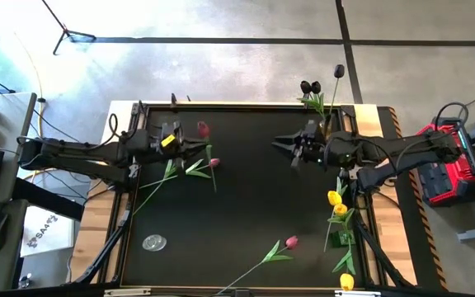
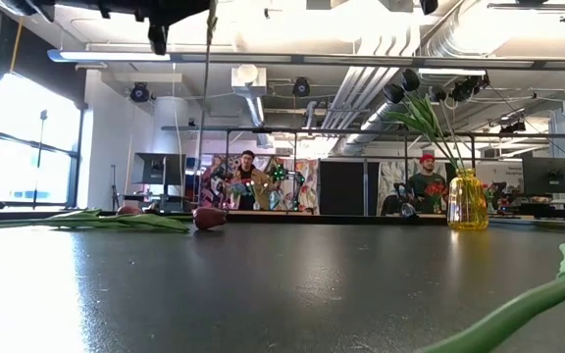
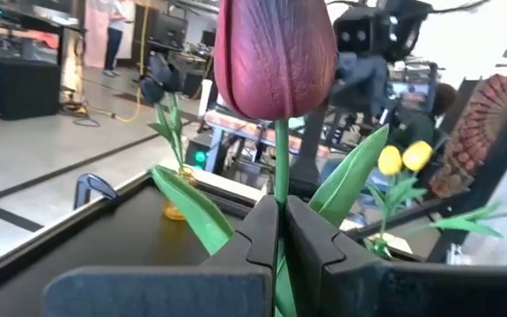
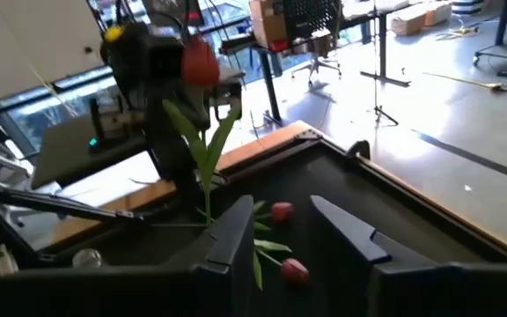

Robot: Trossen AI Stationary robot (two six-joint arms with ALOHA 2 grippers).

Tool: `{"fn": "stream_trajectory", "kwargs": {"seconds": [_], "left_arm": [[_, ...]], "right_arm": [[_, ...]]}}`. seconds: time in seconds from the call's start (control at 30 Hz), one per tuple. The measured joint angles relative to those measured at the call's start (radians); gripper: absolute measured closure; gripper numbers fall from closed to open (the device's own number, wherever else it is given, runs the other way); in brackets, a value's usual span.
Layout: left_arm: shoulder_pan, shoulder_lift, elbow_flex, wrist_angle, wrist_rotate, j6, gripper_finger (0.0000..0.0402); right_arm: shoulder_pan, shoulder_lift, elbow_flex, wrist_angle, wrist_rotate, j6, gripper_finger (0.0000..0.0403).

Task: Sort flowers into vase by color
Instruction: Put the top center red flower into the transparent vase

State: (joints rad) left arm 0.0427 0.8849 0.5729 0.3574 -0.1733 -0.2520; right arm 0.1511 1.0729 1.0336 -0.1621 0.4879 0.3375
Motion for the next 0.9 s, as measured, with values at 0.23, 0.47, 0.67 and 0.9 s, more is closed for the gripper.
{"fn": "stream_trajectory", "kwargs": {"seconds": [0.23,0.47,0.67,0.9], "left_arm": [[-0.072,-0.007,-0.005,-0.009,-0.001,0.013,0.0401],[-0.235,-0.108,-0.004,-0.171,-0.034,0.046,0.0401],[-0.422,-0.212,-0.004,-0.33,-0.134,0.044,0.0401],[-0.634,-0.311,-0.004,-0.398,-0.202,-0.006,0.0401]], "right_arm": [[-0.04,0.0,0.0,0.003,-0.036,0.057,0.032],[-0.047,0.0,0.0,-0.023,-0.022,0.081,0.032],[-0.073,0.0,0.0,-0.021,-0.021,0.079,0.032],[-0.104,0.0,0.0,-0.014,-0.029,0.109,0.032]]}}
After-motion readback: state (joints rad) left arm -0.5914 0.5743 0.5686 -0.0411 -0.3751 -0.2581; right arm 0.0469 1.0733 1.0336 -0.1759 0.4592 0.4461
